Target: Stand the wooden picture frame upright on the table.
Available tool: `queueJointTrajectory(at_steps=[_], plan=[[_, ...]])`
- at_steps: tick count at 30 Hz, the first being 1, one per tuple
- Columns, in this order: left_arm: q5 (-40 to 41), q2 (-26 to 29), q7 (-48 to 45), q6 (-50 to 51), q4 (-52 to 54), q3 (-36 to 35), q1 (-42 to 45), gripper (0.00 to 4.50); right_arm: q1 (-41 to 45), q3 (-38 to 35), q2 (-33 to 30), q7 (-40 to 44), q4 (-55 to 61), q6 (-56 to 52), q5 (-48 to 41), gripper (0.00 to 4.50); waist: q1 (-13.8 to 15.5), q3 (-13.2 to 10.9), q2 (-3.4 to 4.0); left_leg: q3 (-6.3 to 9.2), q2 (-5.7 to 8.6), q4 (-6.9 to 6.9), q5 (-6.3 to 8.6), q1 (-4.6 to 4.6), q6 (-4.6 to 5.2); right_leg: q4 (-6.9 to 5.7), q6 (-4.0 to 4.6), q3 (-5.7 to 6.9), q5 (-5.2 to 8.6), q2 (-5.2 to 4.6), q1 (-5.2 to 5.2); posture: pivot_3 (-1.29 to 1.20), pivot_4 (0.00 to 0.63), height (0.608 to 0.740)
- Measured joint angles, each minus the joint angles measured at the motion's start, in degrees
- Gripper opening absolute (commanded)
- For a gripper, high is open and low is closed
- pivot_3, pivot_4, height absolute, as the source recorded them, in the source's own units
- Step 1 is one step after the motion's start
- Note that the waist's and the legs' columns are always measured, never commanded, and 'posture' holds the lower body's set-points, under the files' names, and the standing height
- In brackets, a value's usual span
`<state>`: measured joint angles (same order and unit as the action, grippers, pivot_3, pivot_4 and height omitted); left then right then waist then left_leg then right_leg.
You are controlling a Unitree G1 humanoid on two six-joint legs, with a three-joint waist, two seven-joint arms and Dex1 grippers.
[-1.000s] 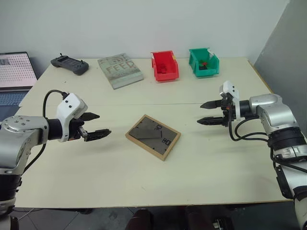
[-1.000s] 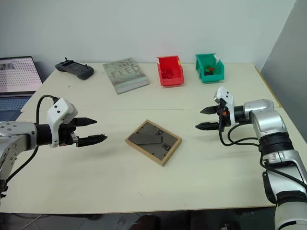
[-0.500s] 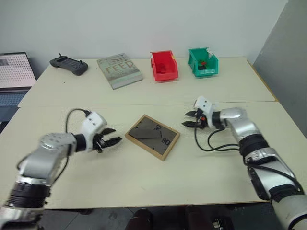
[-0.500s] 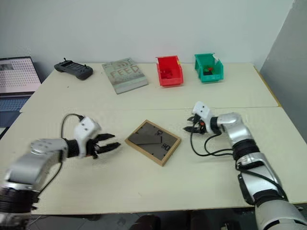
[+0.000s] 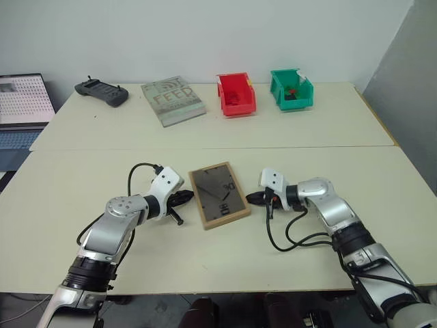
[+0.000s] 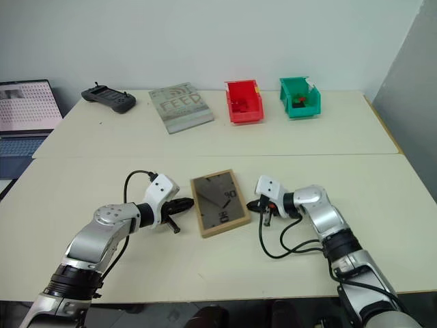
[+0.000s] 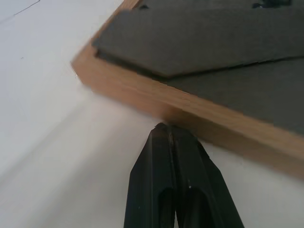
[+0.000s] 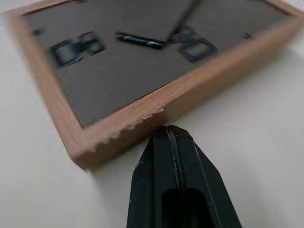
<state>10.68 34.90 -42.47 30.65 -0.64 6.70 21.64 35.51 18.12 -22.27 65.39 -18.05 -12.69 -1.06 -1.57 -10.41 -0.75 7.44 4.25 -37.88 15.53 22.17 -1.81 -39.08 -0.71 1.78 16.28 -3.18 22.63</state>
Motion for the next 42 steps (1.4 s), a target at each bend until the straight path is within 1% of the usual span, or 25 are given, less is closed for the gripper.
queueJointTrajectory(at_steps=[3,6,10,12,14,15,16,17,18,20,21,22,23,25,29,33,36,38,42], plan=[[-0.6,-0.9,-0.9,0.0,-0.1,1.5,1.2,0.04,-1.4,1.3,-1.5,2.5,4.6,-3.3,-0.7,0.00,0.0,0.0,0.00,0.01,0.00,-0.01,0.00,0.00,0.00,0.00,0.00,0.01,0.00,0.00,0.00,0.00,0.150,0.740],[-0.6,-0.6,-2.7,0.9,0.5,2.4,1.4,0.04,-1.3,1.2,-1.9,1.3,4.7,-3.9,-0.2,0.00,-0.1,0.0,0.00,0.01,0.00,0.00,0.00,-0.01,0.00,0.00,0.00,0.01,0.00,0.01,0.00,0.00,0.150,0.740],[0.2,5.2,-8.7,2.9,4.6,3.5,-0.1,0.04,1.2,0.6,-2.6,-2.7,0.8,-1.3,1.3,0.00,-0.3,0.0,0.00,-0.01,-0.01,0.05,0.00,-0.07,0.00,0.00,0.00,-0.04,0.00,0.01,0.00,0.00,0.150,0.740],[2.3,7.2,-11.0,4.5,4.8,1.8,-1.3,0.04,2.5,-0.2,-3.8,-5.0,-1.2,-0.2,2.5,0.00,-0.2,0.0,0.00,-0.01,0.00,0.05,0.00,-0.07,0.00,0.00,0.00,-0.03,0.00,0.02,0.00,0.00,0.150,0.740],[5.9,9.2,-13.4,7.6,4.5,-1.6,-2.3,0.41,3.8,-0.2,-5.7,-5.8,-3.1,1.3,4.1,0.00,-0.2,0.0,0.00,-0.01,0.00,0.03,0.00,-0.06,0.00,0.02,0.00,-0.03,0.00,0.01,0.00,0.00,0.150,0.740],[7.6,10.1,-14.6,9.3,4.4,-3.3,-2.4,0.50,4.1,-0.2,-6.4,-6.0,-3.7,2.0,4.6,0.00,-0.2,0.0,0.00,0.00,0.00,0.03,0.00,-0.06,0.00,0.02,0.00,-0.02,0.01,0.01,-0.02,0.00,0.150,0.740],[10.1,10.6,-15.7,12.0,4.1,-5.5,-2.3,0.72,4.5,-0.2,-6.6,-6.3,-4.6,2.6,4.9,0.00,-0.1,0.0,0.00,0.00,0.00,0.01,0.00,-0.06,0.01,0.03,0.00,0.00,0.01,0.01,-0.05,0.00,0.150,0.740],[14.3,10.6,-16.8,17.4,3.0,-8.5,-1.5,0.98,4.8,-0.2,-6.6,-6.9,-5.4,3.4,5.3,0.00,-0.1,0.0,0.00,0.01,0.00,0.00,0.00,-0.07,0.01,0.03,-0.01,0.01,0.01,0.01,-0.08,0.00,0.150,0.740],[16.9,10.4,-17.2,20.9,2.1,-10.1,-0.8,1.15,4.9,-0.2,-6.5,-6.9,-5.7,3.6,5.3,0.00,-0.1,0.0,0.00,0.03,0.00,-0.02,0.00,-0.07,0.02,0.02,-0.01,0.04,0.01,0.01,-0.10,0.00,0.150,0.740],[25.4,9.4,-18.1,36.0,-2.5,-15.4,3.0,1.64,5.7,-0.2,-6.2,-7.1,-6.8,3.6,5.5,0.00,-0.2,0.0,-0.01,0.10,0.01,-0.07,0.01,-0.08,0.03,0.00,-0.02,0.15,0.01,0.02,-0.16,0.00,0.150,0.740],[27.5,9.2,-18.2,40.0,-3.7,-16.6,4.0,1.79,5.8,-0.2,-6.2,-7.3,-7.0,3.6,5.5,0.00,-0.2,0.0,-0.01,0.11,0.01,-0.07,0.00,-0.11,0.02,0.00,-0.02,0.15,0.02,0.02,-0.19,0.00,0.150,0.740],[30.0,8.2,-17.9,46.8,-6.2,-18.7,6.0,2.05,5.9,-0.2,-6.0,-7.4,-7.1,3.5,5.5,0.00,-0.3,0.0,-0.01,0.12,0.01,-0.06,0.00,-0.16,0.02,0.00,-0.03,0.16,0.02,0.02,-0.24,0.00,0.150,0.740],[31.4,7.5,-17.6,51.1,-8.2,-19.8,7.3,2.26,6.1,-0.2,-5.7,-7.6,-7.1,3.4,5.6,0.00,-0.3,0.0,-0.01,0.13,0.01,-0.06,0.00,-0.16,0.02,0.00,-0.03,0.17,0.02,0.03,-0.25,0.00,0.150,0.740],[33.0,6.6,-16.8,56.2,-9.6,-20.0,7.9,2.62,6.2,-0.1,-4.8,-7.8,-7.0,3.1,5.7,0.00,-0.5,0.0,-0.02,0.12,0.00,-0.05,0.00,-0.18,0.00,0.01,-0.03,0.13,0.02,0.03,-0.24,0.00,0.150,0.740],[33.9,5.6,-15.7,58.9,-10.8,-18.0,7.9,3.56,5.6,0.1,-4.1,-7.8,-4.9,1.7,5.7,0.00,-0.5,0.0,-0.01,0.14,-0.01,-0.02,-0.01,-0.21,-0.02,0.01,-0.01,0.07,0.02,0.03,-0.22,0.00,0.150,0.740],[33.7,5.0,-15.7,56.9,-13.0,-14.9,8.0,4.49,3.6,0.3,-4.0,-7.3,-1.1,-0.3,5.6,0.00,-0.4,0.0,0.00,0.13,0.01,-0.01,0.00,-0.23,-0.03,0.02,-0.01,0.03,0.01,0.03,-0.22,0.00,0.150,0.740],[32.7,3.8,-16.4,53.4,-16.2,-12.4,8.2,4.49,2.8,1.2,-3.0,-7.0,1.3,-2.4,5.5,0.00,-0.4,0.0,0.00,0.13,0.02,0.00,0.00,-0.28,-0.03,0.00,-0.01,-0.01,0.01,0.03,-0.22,0.00,0.150,0.740],[32.3,3.4,-17.4,51.4,-17.3,-10.9,8.5,4.49,2.6,1.4,-1.5,-7.4,2.1,-3.6,5.6,0.00,-0.3,0.1,0.13,0.13,0.05,-0.01,0.00,-0.31,-0.03,0.00,-0.01,-0.04,0.01,0.02,-0.25,0.00,0.150,0.740],[31.6,0.5,-18.3,47.5,-20.1,-9.7,9.4,4.49,2.0,2.6,1.8,-9.1,3.6,-6.2,5.7,0.00,0.3,0.4,0.41,0.14,0.12,-0.05,0.00,-0.38,-0.02,0.02,-0.03,-0.05,0.00,-0.03,-0.35,0.00,0.150,0.740]])
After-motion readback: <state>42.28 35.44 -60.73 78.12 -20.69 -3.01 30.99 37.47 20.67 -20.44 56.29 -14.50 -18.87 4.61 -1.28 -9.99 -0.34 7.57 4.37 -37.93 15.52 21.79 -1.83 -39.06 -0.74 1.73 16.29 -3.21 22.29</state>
